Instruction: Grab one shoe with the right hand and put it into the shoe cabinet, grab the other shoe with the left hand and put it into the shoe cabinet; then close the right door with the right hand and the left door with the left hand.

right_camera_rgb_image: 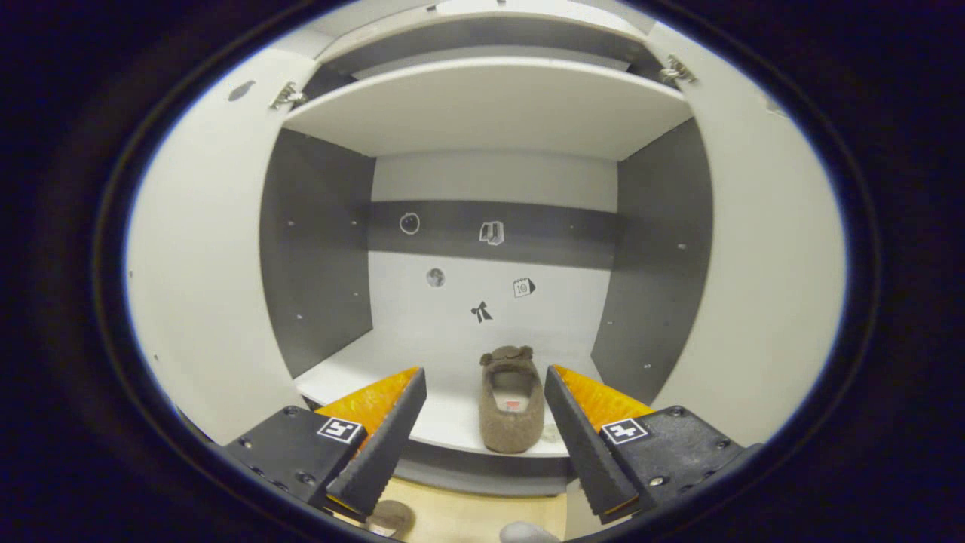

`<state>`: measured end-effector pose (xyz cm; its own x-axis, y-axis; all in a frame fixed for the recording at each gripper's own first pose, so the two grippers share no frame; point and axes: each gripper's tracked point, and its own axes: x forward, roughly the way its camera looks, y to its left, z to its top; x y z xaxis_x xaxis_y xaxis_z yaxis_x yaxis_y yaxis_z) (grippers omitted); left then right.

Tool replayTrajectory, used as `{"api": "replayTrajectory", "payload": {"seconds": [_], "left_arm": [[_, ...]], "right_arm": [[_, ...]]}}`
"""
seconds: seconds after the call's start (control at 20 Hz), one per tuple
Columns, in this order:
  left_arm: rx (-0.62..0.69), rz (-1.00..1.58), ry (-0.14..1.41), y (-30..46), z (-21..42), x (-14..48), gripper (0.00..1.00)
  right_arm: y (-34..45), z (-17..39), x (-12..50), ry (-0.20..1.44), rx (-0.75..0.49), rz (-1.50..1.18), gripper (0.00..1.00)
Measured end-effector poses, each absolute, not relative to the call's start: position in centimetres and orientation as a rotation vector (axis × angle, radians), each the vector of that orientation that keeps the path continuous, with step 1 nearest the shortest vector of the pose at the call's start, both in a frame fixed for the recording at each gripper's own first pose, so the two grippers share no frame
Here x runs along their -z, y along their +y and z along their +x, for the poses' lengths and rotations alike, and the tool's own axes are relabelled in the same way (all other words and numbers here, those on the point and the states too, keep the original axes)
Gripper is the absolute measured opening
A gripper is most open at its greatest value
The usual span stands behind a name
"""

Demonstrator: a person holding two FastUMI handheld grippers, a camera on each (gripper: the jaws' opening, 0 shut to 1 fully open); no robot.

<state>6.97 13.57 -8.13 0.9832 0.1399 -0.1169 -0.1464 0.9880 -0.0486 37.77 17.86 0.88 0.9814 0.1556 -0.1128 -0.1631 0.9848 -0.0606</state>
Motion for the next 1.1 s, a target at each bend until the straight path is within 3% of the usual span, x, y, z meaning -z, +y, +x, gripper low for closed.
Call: {"api": "replayTrajectory", "payload": {"seconds": [0.25,0.7,1.1], "left_arm": [[-0.084,-0.029,0.098,12.4,8.3,8.0,0.96],[0.008,0.002,0.079,9.6,9.8,7.9,0.96],[0.076,-0.006,0.141,7.2,11.2,11.7,0.96]], "right_arm": [[15.2,29.3,-0.1,-0.004,-0.097,-0.073,1.00],[9.9,17.0,6.1,-0.005,-0.011,-0.025,1.00],[8.0,12.8,7.6,0.035,0.028,-0.034,1.00]]}}
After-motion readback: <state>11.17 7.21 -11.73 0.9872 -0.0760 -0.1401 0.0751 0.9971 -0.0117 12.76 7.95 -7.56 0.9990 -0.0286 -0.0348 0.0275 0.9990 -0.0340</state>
